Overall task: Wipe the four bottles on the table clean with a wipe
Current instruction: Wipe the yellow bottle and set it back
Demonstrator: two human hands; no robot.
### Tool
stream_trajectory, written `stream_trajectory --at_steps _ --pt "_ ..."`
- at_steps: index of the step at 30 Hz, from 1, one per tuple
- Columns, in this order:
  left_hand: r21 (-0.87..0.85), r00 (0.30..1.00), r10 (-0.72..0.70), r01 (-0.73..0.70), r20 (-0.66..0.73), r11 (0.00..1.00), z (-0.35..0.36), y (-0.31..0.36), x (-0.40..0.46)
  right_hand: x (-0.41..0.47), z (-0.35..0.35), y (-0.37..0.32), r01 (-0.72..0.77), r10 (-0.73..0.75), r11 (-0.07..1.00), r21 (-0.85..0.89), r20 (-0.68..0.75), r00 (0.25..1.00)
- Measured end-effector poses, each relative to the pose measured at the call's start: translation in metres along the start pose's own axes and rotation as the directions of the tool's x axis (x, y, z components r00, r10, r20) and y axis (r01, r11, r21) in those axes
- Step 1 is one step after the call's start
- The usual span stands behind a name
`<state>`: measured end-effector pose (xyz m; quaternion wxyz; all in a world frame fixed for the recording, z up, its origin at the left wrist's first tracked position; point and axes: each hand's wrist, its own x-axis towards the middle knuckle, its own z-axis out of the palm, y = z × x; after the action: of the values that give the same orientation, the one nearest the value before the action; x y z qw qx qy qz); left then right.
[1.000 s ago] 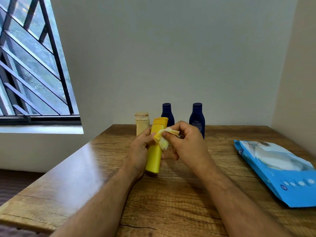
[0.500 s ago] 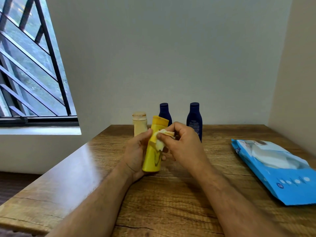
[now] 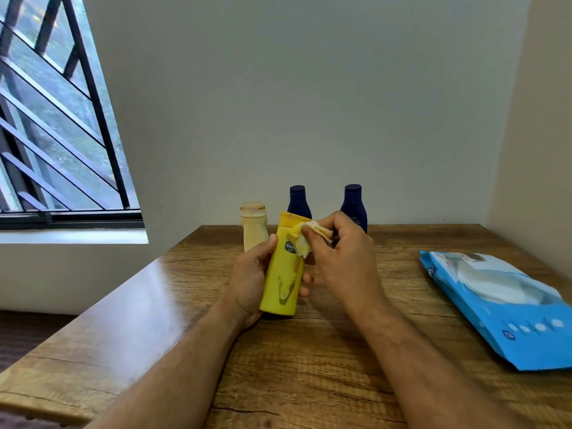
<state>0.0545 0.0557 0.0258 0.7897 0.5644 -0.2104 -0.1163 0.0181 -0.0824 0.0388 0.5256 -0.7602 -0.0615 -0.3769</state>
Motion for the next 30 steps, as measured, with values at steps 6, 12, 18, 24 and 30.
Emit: stream_trajectory --at_steps 6,12,18,24,30 --pt "0.119 0.994 0.083 -0.075 -0.064 0.99 0.0 -0.0038 -0.0002 -0.0038 0.0046 0.0007 0.152 -0.139 0.979 -0.133 0.102 0.985" --pt "0.054 0.999 0.039 -0.038 -0.016 0.998 -0.0004 -0.0027 0.003 0.0018 0.0004 0.0006 -0.034 0.032 0.999 -0.017 -0.081 0.996" --pt "0.225 0.988 0.146 -0.132 -0.045 0.965 0.0001 -0.0018 0.0013 -0.0033 0.0044 0.0018 0.124 -0.101 0.981 -0.149 0.151 0.983" --pt "0.156 0.992 0.126 -0.121 -0.022 0.98 0.0007 -0.0017 0.0016 -0.0003 0.0028 0.0001 0.009 -0.009 1.0 -0.007 -0.024 1.0" --pt "0.008 0.995 0.099 -0.099 -0.01 0.995 -0.0021 -0.0021 0.0019 0.0051 -0.0004 0.0033 -0.13 0.134 0.988 0.081 -0.048 0.99"
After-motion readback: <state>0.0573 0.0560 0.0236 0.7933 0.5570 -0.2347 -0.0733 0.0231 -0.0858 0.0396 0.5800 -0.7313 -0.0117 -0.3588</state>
